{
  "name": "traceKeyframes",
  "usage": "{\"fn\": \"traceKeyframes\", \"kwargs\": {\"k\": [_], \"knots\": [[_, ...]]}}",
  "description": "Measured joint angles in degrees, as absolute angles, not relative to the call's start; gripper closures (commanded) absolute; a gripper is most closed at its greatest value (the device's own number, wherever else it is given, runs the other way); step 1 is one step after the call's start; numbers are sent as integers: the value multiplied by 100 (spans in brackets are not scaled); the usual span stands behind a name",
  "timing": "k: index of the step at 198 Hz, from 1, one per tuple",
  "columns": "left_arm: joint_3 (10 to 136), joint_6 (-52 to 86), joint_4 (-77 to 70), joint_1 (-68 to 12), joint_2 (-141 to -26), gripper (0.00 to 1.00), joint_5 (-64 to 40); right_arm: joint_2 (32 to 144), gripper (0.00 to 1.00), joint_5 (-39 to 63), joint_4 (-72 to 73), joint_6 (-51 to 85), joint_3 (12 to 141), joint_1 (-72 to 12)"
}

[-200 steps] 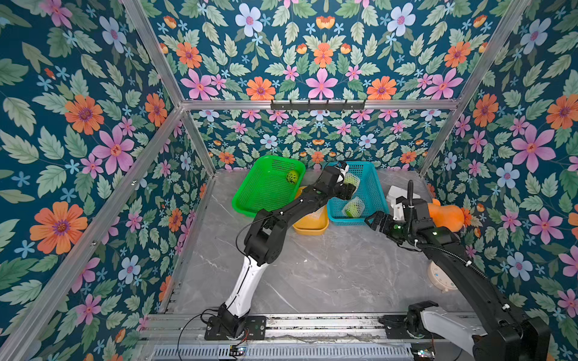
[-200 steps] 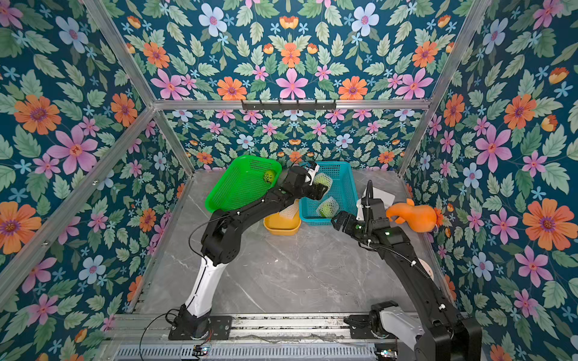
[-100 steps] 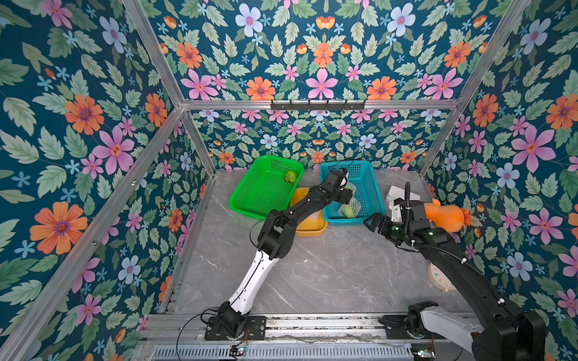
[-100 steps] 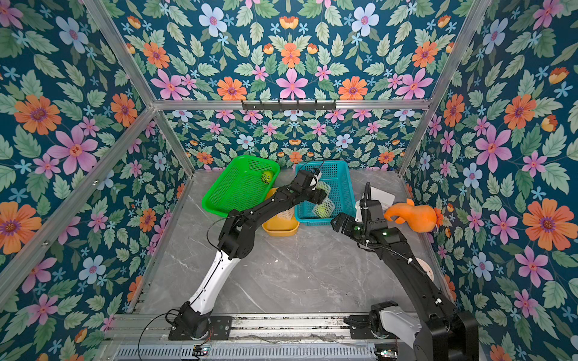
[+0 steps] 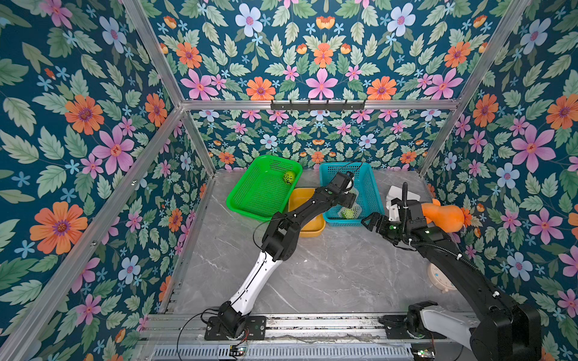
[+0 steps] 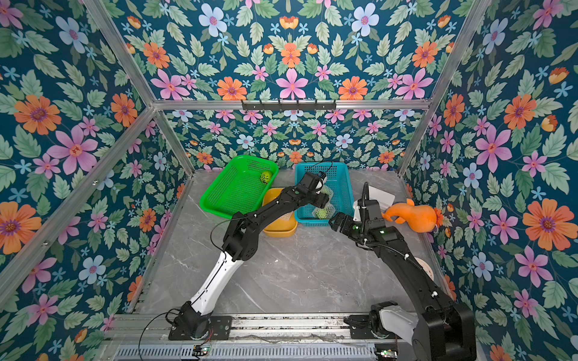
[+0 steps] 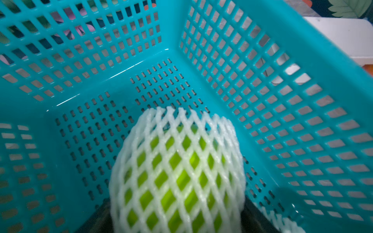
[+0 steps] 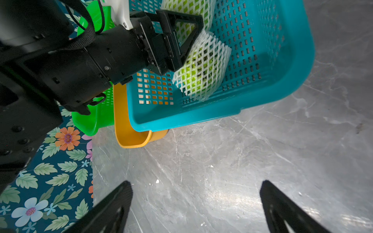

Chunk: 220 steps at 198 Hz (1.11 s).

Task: Sleeve custard apples in foam nets
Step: Place the custard apple in the basket.

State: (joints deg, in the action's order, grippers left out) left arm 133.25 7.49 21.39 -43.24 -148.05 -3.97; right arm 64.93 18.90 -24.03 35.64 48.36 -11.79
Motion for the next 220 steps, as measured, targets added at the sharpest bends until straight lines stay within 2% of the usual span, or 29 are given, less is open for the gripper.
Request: {"fn": "traceKeyframes", "kwargs": {"k": [71,81,152,220], "knots": [[13524,768,1973,-4316,-15008,10,-384,6392,1,1909,-2403,3583,4836,-1179],[13524,777,1968,-4311,-15008,1,-384,6390,1,1909,-2405,3583,4836,-1179],[13072,893,1970,-4309,-14571,0,-401,6392,1,1905,-2408,3586,4919,-1177],[11716,1232,1647,-4265,-13332,0,-631,6436,1,1833,-2414,3603,5155,-1179]]}}
